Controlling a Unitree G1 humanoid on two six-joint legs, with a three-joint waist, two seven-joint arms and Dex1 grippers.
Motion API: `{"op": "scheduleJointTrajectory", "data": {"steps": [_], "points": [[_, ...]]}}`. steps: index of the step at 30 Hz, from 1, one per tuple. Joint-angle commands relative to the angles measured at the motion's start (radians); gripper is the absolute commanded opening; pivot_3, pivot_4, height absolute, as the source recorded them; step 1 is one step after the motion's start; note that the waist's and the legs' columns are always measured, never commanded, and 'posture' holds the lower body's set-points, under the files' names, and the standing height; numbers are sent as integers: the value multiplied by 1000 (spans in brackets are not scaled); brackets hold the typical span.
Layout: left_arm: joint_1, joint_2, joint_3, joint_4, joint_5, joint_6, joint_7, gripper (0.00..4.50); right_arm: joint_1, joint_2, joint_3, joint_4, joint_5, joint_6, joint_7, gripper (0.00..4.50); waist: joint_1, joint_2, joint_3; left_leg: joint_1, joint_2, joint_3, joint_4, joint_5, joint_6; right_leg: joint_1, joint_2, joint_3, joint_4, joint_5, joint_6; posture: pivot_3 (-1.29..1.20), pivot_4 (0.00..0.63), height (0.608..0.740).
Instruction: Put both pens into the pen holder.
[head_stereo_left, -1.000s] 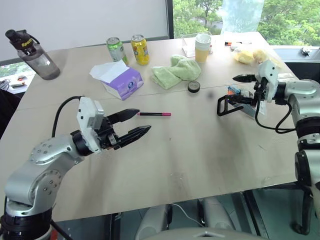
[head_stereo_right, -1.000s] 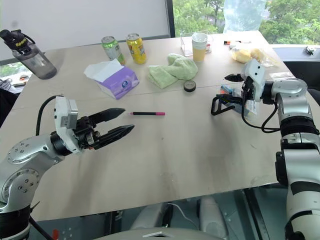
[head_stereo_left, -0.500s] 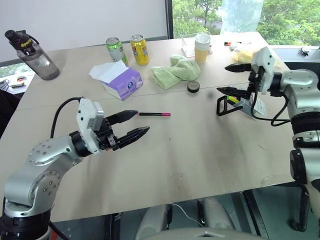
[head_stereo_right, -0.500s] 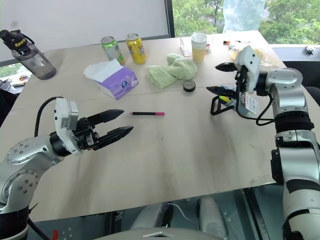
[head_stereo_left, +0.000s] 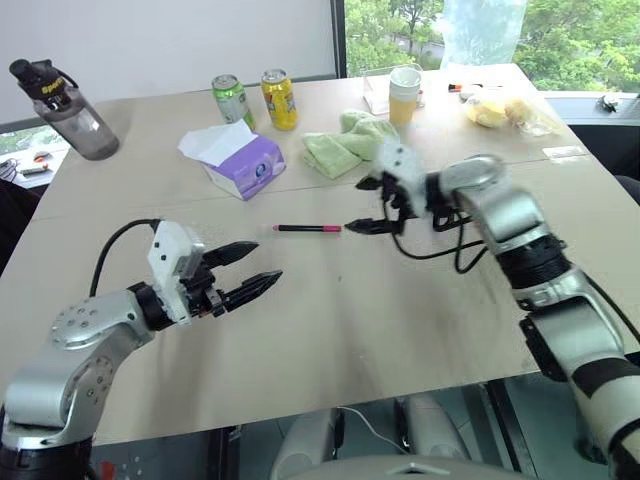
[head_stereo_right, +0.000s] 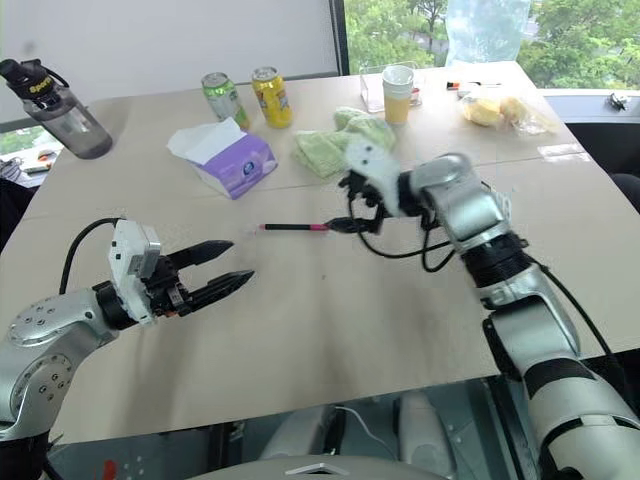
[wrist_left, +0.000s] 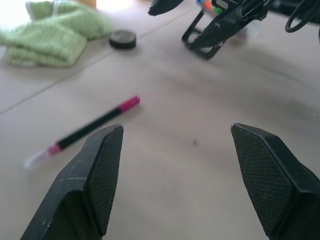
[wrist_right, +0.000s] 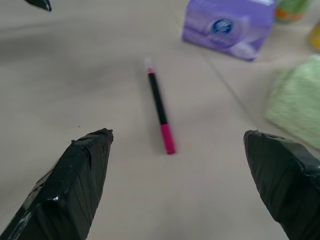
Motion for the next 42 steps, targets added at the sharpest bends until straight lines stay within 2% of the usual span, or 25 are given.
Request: {"op": "scheduleJointTrajectory", "data": {"steps": [1,5,11,22,27,30,31,35,37,38,41,42], "points": [[31,19,66,-2,23,-37,-16,3519,-68,100,-6,89,-9,-19,-74,4468,2,0,0,0,0,0,0,0,0,0,0,0,0,0,0,0,150,740],[146,10,144,-44,35,-39,-11,3519,-207,312,36,443,-83,-151,-193,4468,-16,-1,-1,0,-1,0,0,0,0,-1,0,-2,0,0,0,0,150,740],[235,-39,176,-138,17,-30,41,3519,-358,454,-11,817,-139,-286,-326,4468,-24,-1,0,0,0,1,-2,0,-1,-4,0,0,4,0,0,0,150,740],[278,-46,238,-167,-7,-20,57,3519,-361,535,-68,963,-169,-388,-340,4468,-38,-1,0,0,0,1,-2,1,-1,-4,1,1,5,0,0,0,150,740],[277,-27,248,-147,2,-13,49,3519,-376,559,-82,993,-184,-357,-328,4468,-48,-1,0,0,0,1,-2,1,-1,-4,1,1,5,0,0,0,150,740],[278,-21,252,-140,3,-13,44,3519,-383,575,-75,1016,-200,-302,-285,3584,-51,-1,0,0,0,1,-2,1,-1,-4,1,2,5,0,0,0,150,740],[279,-22,252,-142,2,-12,44,3519,-382,580,-77,1021,-203,-293,-280,3149,-51,-1,0,0,0,1,-2,1,-1,-4,1,2,5,0,0,0,150,740],[284,-27,250,-164,-2,-1,59,3519,-358,590,-68,1037,-234,-290,-308,3149,-51,-1,0,0,0,1,-2,1,-1,-4,1,2,5,0,0,0,150,740],[291,-34,252,-177,-5,5,67,3519,-346,592,-69,1043,-242,-289,-320,2655,-51,-1,0,0,0,1,-2,1,-1,-4,1,3,5,0,0,0,150,740],[295,-36,255,-182,-6,7,70,3519,-342,592,-68,1044,-247,-292,-325,2343,-50,-1,0,0,0,1,-2,1,-1,-4,1,3,5,0,0,0,150,740],[315,-44,272,-192,-9,7,74,3519,-338,594,-69,1044,-251,-291,-313,935,-49,-1,0,0,0,1,-2,1,-1,-4,1,2,5,0,0,0,150,740],[323,-46,275,-194,-9,6,74,3519,-338,595,-70,1043,-252,-291,-311,279,-48,-1,0,0,0,1,-2,1,-2,-4,1,2,5,0,0,0,150,740]]}}
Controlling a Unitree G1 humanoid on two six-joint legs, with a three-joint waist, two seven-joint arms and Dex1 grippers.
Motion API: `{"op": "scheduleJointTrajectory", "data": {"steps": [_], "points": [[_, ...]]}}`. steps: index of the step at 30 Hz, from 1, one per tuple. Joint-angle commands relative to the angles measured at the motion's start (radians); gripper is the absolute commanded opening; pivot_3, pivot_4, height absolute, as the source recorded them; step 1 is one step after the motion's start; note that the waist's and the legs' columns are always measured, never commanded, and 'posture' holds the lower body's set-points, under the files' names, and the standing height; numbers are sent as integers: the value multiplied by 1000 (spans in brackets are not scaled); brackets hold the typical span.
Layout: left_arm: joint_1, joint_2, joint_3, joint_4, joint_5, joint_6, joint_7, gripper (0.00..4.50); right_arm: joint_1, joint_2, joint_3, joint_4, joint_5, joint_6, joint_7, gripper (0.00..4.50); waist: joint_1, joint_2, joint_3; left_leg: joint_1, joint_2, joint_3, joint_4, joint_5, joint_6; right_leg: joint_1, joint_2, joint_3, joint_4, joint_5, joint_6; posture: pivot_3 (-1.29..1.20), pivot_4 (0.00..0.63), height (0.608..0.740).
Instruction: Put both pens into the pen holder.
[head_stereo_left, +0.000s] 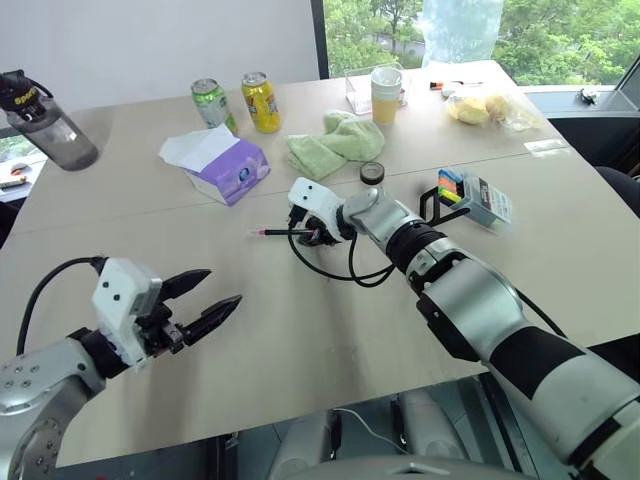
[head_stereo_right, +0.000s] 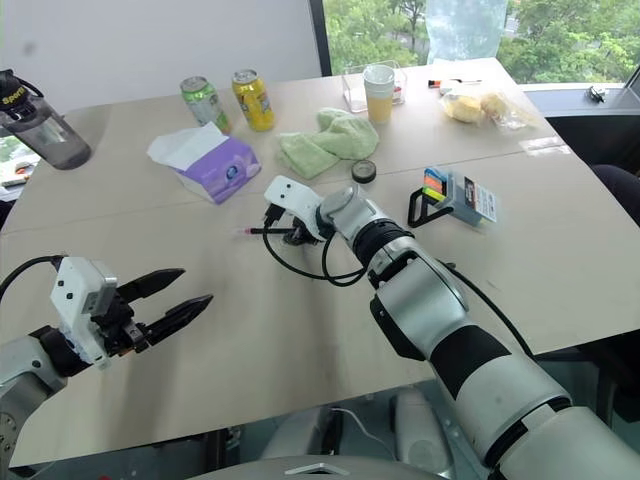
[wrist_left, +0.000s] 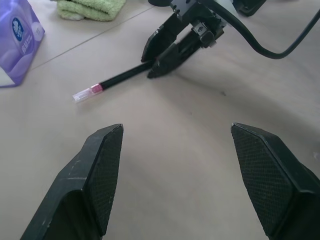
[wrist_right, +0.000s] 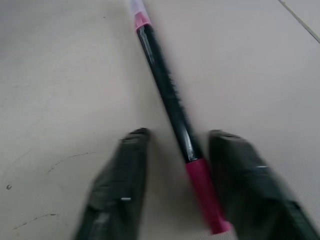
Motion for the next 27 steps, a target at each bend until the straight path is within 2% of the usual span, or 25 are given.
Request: {"op": "scheduleJointTrajectory", "data": {"steps": [1,10,16,22,27], "points": [[21,-6,50,-36,-15,-5,4,3519,13,105,0,6,-22,8,-8,28,1,0,0,0,0,0,0,0,0,0,0,0,0,0,0,0,150,740],[5,-3,34,-19,-11,-11,1,3519,-13,83,-26,-21,-2,-5,40,28,1,0,0,1,0,0,0,0,0,0,0,0,0,0,0,0,150,740],[-14,-7,10,-17,-16,-4,2,3519,-40,19,-91,-129,73,-63,188,28,-3,0,0,-1,0,0,0,0,0,-1,0,0,0,0,0,0,150,740],[-53,5,-21,11,-6,-4,-9,3519,-34,-157,-121,-396,144,15,400,28,9,0,0,-2,0,-1,0,0,0,-1,0,-2,-1,0,0,0,150,740],[-83,4,-50,19,-3,-5,-5,3519,-18,-375,-205,-607,229,134,463,28,29,0,0,-3,0,-2,1,0,0,-1,-1,-2,-1,0,0,0,150,740]]}}
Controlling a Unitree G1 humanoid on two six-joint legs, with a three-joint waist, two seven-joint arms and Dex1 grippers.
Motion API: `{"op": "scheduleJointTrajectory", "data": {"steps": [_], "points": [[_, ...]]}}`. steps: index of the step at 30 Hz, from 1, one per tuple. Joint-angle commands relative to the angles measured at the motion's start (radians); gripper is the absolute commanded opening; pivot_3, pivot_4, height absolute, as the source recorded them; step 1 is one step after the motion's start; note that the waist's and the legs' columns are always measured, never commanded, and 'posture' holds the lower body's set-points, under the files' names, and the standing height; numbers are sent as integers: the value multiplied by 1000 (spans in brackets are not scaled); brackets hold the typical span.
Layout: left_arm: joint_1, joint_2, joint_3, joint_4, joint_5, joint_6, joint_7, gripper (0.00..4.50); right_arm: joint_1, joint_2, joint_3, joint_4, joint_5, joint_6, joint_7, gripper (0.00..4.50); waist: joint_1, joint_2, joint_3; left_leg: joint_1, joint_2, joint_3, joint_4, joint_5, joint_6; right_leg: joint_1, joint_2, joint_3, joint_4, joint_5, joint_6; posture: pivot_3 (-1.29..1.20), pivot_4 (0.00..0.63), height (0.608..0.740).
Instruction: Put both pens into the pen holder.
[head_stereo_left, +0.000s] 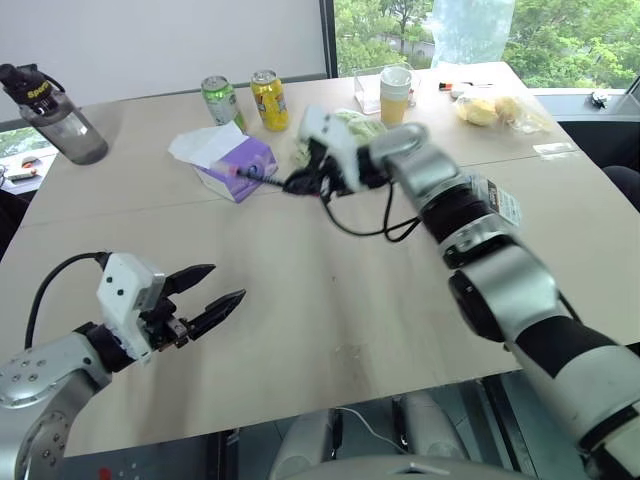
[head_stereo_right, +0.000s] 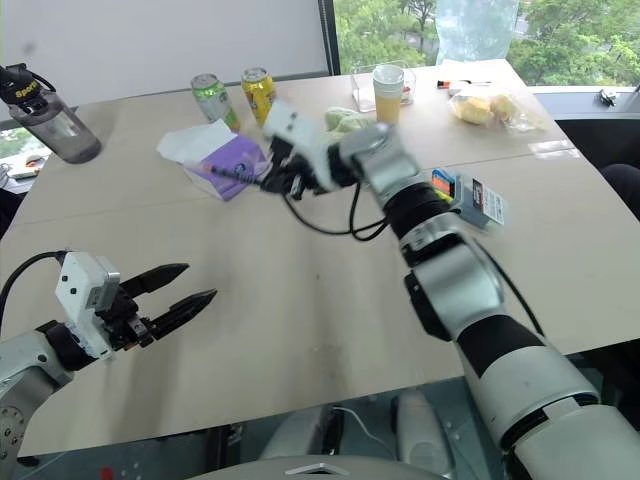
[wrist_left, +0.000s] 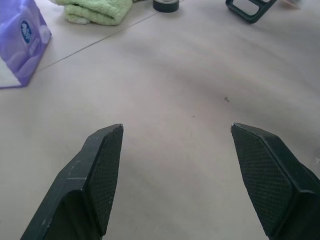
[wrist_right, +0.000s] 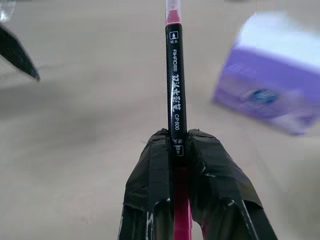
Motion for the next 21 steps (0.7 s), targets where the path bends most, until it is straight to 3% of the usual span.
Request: {"op": "scheduleJointTrajectory", "data": {"steps": [1,5,9,17,21], "points": [[-13,5,-6,-4,-3,-7,-2,3519,-9,-140,-85,-156,76,90,41,28,7,0,0,0,0,0,0,0,0,0,0,-1,0,0,0,0,150,740],[-21,4,-15,2,-1,-9,-3,3519,19,-267,-116,-233,117,160,47,28,2,0,0,0,0,1,0,0,0,0,0,0,-1,0,0,0,150,740],[-55,13,-38,23,1,-11,-8,3519,148,-405,-127,-303,117,157,47,28,5,0,0,0,1,2,-1,0,0,-1,0,2,-1,0,0,0,150,740],[-105,36,-64,54,4,-7,-28,3519,397,-449,-194,-466,234,123,39,28,1,0,0,0,1,4,-1,0,1,-2,0,4,0,0,0,0,150,740],[-115,50,-62,70,2,-8,-41,3519,436,-484,-196,-451,230,71,26,28,7,0,0,0,1,4,0,0,1,-1,0,3,0,0,0,0,150,740]]}}
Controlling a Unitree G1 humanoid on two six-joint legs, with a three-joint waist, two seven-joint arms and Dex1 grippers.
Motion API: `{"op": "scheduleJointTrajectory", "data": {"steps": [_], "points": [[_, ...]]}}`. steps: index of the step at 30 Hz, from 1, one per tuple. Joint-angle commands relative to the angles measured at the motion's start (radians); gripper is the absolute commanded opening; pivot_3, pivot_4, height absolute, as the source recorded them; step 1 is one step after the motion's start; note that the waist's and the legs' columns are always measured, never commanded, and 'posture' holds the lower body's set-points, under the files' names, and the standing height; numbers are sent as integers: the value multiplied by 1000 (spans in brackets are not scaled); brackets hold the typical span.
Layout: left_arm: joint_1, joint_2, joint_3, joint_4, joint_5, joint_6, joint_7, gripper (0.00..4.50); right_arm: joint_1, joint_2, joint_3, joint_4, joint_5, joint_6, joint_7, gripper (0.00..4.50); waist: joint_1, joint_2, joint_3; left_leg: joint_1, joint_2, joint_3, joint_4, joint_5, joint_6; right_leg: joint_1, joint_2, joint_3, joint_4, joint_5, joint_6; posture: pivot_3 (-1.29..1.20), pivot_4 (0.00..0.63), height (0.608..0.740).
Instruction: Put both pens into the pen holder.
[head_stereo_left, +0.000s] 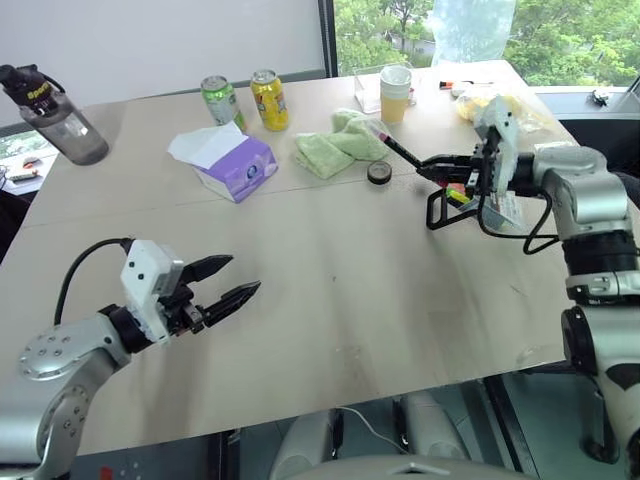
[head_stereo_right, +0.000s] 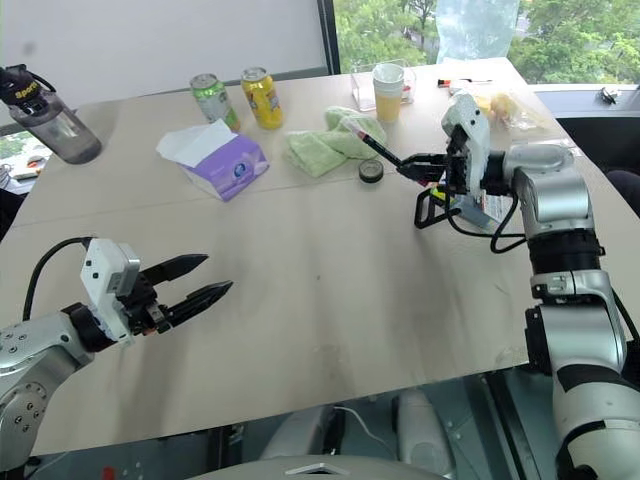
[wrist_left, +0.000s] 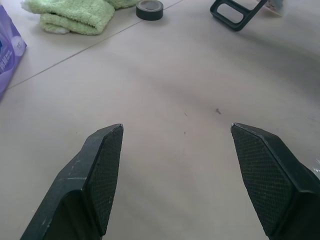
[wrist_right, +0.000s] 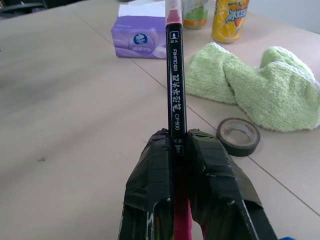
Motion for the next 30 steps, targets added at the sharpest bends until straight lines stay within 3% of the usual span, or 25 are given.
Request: {"op": "scheduleJointTrajectory", "data": {"steps": [1,14,19,30], "points": [[-12,21,16,1,-1,-8,-15,3519,-5,-34,-41,-22,29,-42,-9,28,3,0,0,0,0,0,0,0,0,0,0,0,0,0,0,0,150,740],[-45,20,13,14,-22,-7,-37,3519,26,-101,-40,78,86,-133,117,28,10,0,0,0,0,0,0,0,0,0,0,0,0,0,0,0,150,740],[-55,16,21,16,-32,-8,-47,3519,-12,-87,-35,209,62,-235,120,28,10,0,0,0,0,0,0,0,0,0,0,0,0,0,0,0,150,740],[15,26,94,-65,-269,89,-110,3519,-75,-69,-25,373,22,-357,129,28,12,0,0,0,0,1,0,0,0,0,0,0,0,0,0,0,150,740]]}}
